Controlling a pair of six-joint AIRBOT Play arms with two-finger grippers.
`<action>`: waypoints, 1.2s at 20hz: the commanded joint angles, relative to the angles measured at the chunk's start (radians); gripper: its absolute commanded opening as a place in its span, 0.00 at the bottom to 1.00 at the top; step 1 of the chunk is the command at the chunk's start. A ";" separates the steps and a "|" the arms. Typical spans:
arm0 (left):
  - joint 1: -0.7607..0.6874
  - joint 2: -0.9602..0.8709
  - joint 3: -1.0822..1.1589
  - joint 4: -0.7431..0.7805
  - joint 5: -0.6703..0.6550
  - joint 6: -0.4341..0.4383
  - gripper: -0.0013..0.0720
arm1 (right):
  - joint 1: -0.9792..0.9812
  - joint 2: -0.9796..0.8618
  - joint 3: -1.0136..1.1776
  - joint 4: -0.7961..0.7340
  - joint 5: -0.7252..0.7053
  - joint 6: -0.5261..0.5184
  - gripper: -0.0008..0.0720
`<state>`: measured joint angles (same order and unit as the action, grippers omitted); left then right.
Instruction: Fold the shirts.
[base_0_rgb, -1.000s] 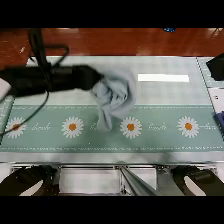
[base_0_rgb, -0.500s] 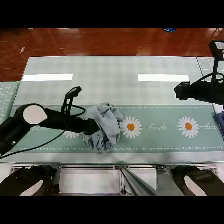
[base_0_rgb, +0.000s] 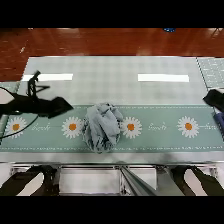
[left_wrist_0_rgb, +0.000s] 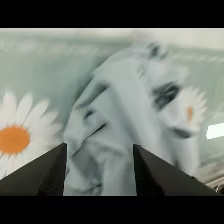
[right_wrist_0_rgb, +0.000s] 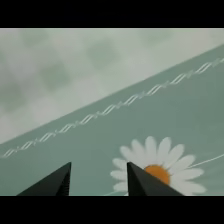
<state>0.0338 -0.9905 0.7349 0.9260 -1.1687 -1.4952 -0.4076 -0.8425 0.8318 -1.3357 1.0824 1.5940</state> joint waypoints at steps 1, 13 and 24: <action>0.035 -0.114 -0.182 -0.038 -0.037 0.048 0.71 | 0.010 0.000 -0.219 0.365 0.013 -0.223 0.57; -0.250 -0.281 -0.219 -0.205 0.236 0.109 0.05 | 0.571 -0.003 -0.287 0.410 -0.100 -0.079 0.57; -0.239 -0.280 -0.212 -0.204 0.207 0.127 0.05 | 1.003 -0.354 -0.224 0.765 -0.335 -0.201 0.57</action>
<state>-0.2043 -1.2697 0.5224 0.7197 -0.9657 -1.3708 0.5365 -1.1049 0.5777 -0.6807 0.8112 1.4555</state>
